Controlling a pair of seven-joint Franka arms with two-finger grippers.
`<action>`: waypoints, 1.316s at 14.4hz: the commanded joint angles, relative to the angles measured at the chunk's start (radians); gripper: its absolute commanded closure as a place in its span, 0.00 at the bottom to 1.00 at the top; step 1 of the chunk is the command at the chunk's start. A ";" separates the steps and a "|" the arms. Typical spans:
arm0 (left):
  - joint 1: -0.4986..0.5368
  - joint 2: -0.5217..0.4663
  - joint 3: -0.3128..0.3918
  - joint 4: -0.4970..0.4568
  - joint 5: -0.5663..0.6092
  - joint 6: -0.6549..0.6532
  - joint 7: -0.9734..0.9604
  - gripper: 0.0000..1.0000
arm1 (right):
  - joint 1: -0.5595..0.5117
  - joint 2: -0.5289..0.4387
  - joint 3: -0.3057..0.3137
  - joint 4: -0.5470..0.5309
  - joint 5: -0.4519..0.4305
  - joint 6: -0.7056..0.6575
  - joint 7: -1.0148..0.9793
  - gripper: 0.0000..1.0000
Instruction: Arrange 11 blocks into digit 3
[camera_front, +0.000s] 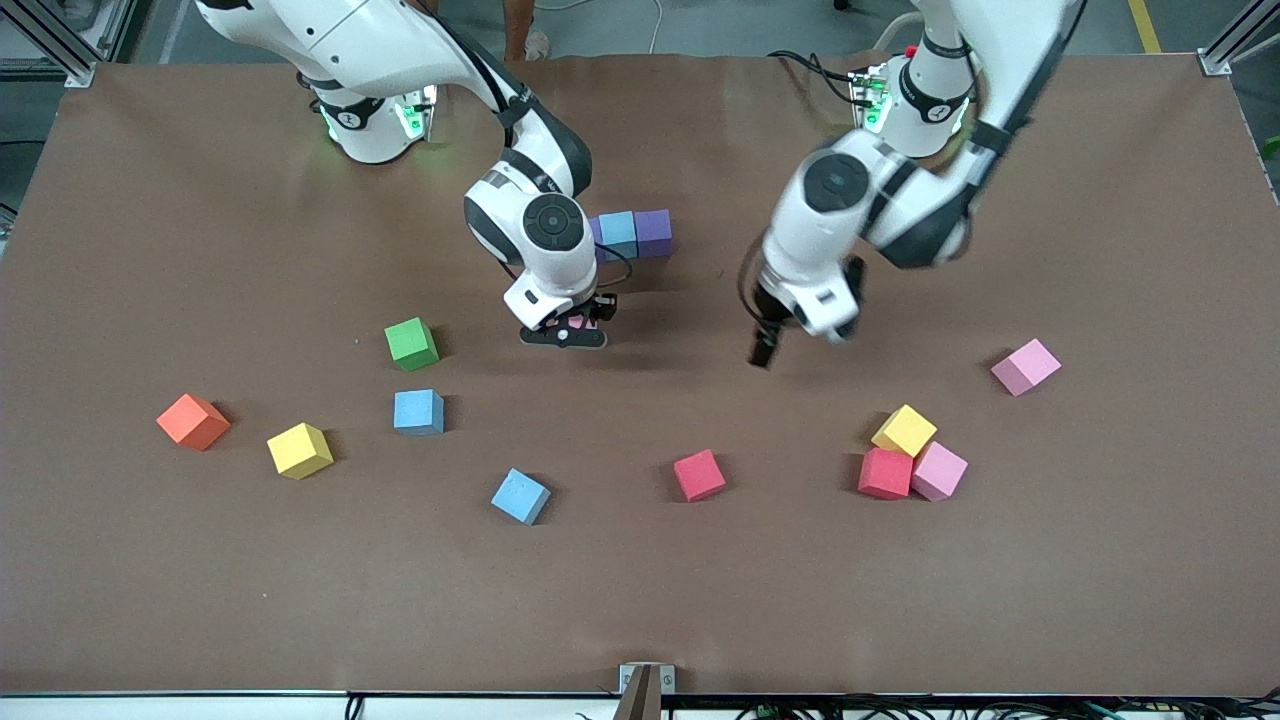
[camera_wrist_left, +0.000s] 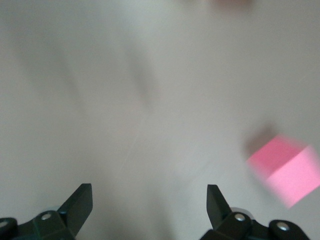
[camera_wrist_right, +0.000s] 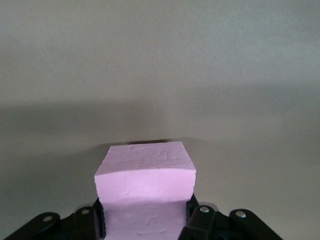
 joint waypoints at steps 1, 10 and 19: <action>0.118 0.094 -0.013 0.099 0.207 -0.023 0.091 0.00 | 0.027 -0.046 0.003 -0.049 0.010 0.019 -0.015 0.60; 0.479 0.111 -0.016 0.227 0.275 -0.289 1.073 0.00 | 0.057 -0.050 0.004 -0.101 0.011 0.062 -0.098 0.60; 0.821 0.105 -0.137 0.002 0.179 -0.250 1.097 0.00 | 0.069 -0.086 0.004 -0.164 0.011 0.110 -0.098 0.60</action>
